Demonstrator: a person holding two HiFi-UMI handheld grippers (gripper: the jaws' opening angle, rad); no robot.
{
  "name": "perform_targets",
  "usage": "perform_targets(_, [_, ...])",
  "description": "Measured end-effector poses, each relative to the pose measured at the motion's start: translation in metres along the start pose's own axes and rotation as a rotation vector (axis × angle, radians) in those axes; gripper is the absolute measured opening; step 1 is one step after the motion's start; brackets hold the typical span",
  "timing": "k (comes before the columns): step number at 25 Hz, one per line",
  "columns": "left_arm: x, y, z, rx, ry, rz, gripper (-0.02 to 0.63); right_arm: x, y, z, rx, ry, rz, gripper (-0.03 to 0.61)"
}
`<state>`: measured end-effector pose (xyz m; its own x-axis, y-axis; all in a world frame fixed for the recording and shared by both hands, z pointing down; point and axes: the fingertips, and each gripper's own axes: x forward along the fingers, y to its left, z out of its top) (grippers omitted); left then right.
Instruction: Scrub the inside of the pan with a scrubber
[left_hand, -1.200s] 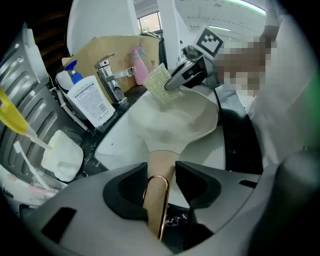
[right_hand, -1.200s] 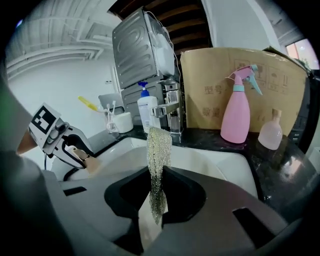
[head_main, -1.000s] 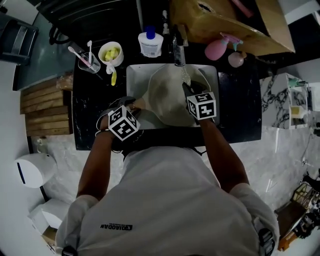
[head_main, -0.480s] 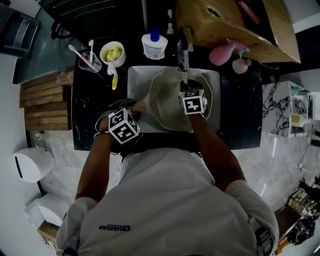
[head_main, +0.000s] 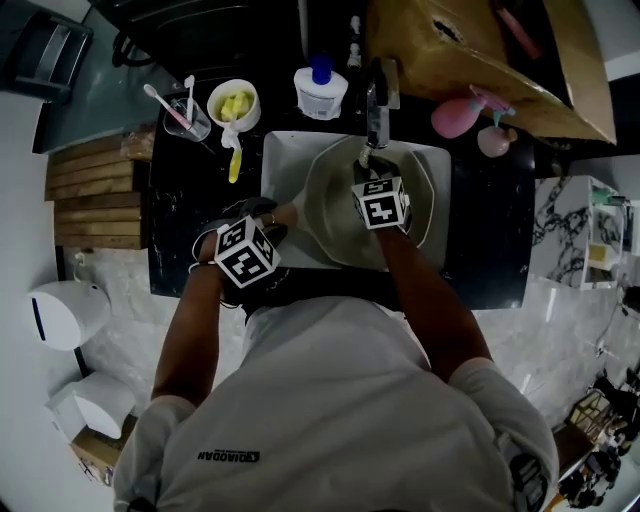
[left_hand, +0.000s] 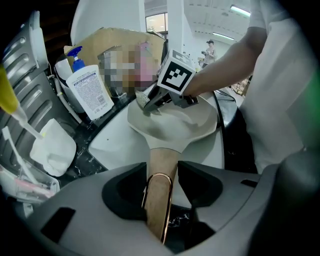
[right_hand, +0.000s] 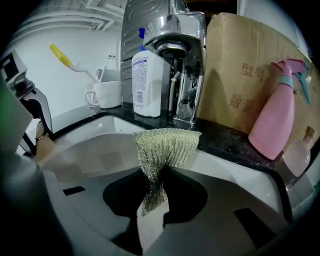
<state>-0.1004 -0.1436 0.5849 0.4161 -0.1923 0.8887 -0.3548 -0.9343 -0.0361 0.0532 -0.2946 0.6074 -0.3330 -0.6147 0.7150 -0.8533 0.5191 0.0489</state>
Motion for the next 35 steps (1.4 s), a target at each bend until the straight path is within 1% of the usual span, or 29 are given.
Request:
perform_targets(5, [0.001, 0.0, 0.0, 0.0, 0.0, 0.001, 0.201, 0.009, 0.007, 0.006, -0.032, -0.007, 0.035, 0.101])
perform_targets(8, [0.0, 0.001, -0.001, 0.021, -0.01, 0.014, 0.201, 0.014, 0.016, 0.008, -0.057, -0.014, 0.066, 0.101])
perform_targets(10, [0.0, 0.002, -0.001, 0.028, -0.014, 0.017, 0.201, 0.016, 0.022, 0.01, -0.087, -0.019, 0.087, 0.101])
perform_targets(14, [0.0, 0.002, 0.0, 0.018, -0.009, 0.009, 0.201, 0.018, 0.035, 0.013, -0.149, -0.013, 0.137, 0.101])
perform_targets(18, [0.0, 0.002, 0.0, 0.021, -0.011, 0.01, 0.201, 0.021, 0.045, 0.012, -0.164, -0.019, 0.188, 0.101])
perform_targets(20, [0.0, 0.002, 0.0, 0.024, -0.012, 0.013, 0.201, 0.022, 0.049, 0.011, -0.191, -0.026, 0.211, 0.101])
perform_targets(24, [0.0, 0.001, 0.0, 0.021, -0.012, 0.011, 0.201, 0.021, 0.062, 0.004, -0.209, -0.005, 0.26, 0.1])
perform_targets(27, [0.0, 0.002, 0.0, 0.019, -0.01, 0.01, 0.201, 0.02, 0.068, 0.002, -0.257, 0.001, 0.285, 0.1])
perform_targets(30, [0.0, 0.001, -0.001, 0.017, -0.007, 0.009, 0.201, 0.018, 0.077, 0.0, -0.265, 0.002, 0.326, 0.1])
perform_targets(35, [0.0, 0.001, -0.001, 0.018, -0.01, 0.008, 0.202, 0.013, 0.088, -0.004, -0.349, 0.015, 0.367, 0.1])
